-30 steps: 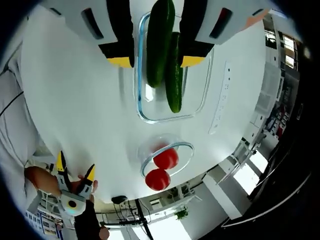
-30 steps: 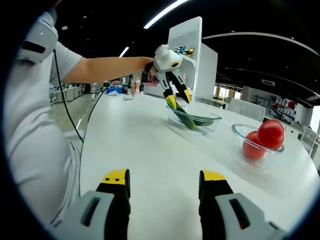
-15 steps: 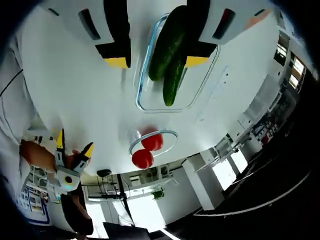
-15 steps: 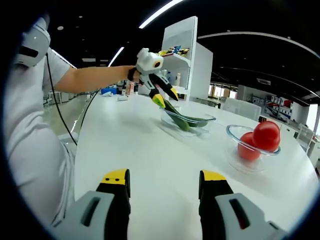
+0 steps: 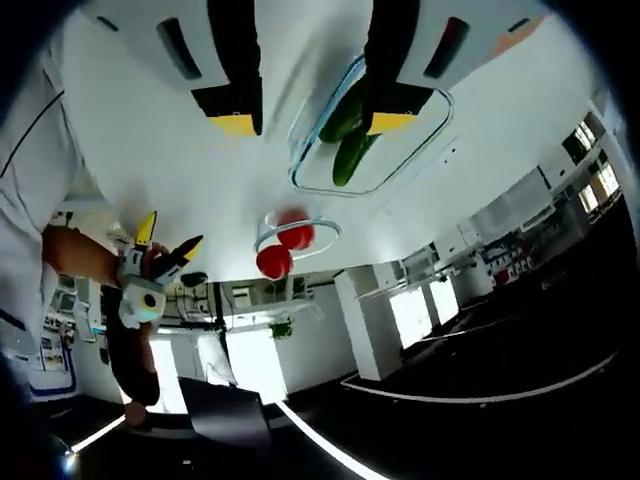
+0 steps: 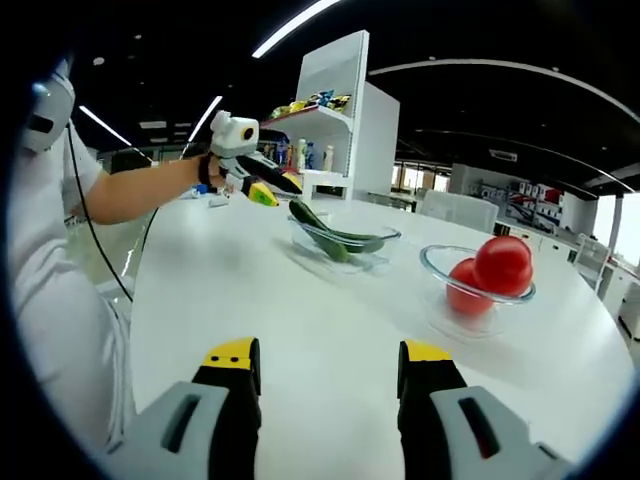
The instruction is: Sort the scattered tomatoes and cucumbers on the table and place them into their respective storage containers
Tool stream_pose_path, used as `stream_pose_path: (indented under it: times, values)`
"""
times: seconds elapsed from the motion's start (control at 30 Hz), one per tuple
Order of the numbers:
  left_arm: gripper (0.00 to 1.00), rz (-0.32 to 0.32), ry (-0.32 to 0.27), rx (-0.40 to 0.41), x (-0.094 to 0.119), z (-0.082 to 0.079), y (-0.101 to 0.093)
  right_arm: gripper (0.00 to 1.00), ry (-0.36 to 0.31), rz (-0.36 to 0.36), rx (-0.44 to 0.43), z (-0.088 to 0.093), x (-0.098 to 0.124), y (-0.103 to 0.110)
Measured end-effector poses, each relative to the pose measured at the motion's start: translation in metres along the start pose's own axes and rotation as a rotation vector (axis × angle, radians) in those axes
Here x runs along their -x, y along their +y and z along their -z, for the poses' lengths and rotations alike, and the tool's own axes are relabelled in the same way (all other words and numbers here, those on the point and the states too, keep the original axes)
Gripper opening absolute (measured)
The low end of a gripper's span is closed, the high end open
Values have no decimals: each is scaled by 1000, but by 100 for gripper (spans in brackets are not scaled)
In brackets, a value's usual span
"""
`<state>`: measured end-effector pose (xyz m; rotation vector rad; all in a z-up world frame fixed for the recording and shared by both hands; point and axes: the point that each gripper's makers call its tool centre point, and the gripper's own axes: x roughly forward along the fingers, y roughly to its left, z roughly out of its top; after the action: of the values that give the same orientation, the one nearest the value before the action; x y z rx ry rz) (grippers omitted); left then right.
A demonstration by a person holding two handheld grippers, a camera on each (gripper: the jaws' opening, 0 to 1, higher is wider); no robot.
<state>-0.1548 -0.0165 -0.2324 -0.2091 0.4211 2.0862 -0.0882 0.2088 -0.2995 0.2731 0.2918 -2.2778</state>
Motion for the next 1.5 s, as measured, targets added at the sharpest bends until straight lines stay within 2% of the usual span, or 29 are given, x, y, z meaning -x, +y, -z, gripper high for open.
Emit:
stream_pose_path:
  times: [0.1,0.27,0.43,0.57,0.77,1.0,1.17,1.33,1.5]
  values:
    - [46,27,-73,58,10,-6,-15,53,-10,40,1,-3,4,-9]
    - [47,-5,-201,135,30,-18,-25,53,-23,75,-16,-6,11,-19]
    - [49,-46,-219,116,43,-14,-38,53,-18,110,-16,-8,14,-26]
    - [53,-48,-265,161,53,-11,-49,53,-15,135,-30,-7,18,-32]
    - [53,-82,-275,198,64,2,-55,53,-32,166,-49,-6,27,-42]
    - [53,-171,-302,208,73,7,-57,53,-41,185,-57,-6,32,-44]
    - [53,-174,-281,189,74,11,-67,53,-42,192,-59,-4,35,-42]
    - [53,-182,-290,202,84,8,-63,53,-37,209,-50,-4,41,-43]
    - [53,-191,-284,195,84,10,-65,53,-37,229,-60,-5,46,-44]
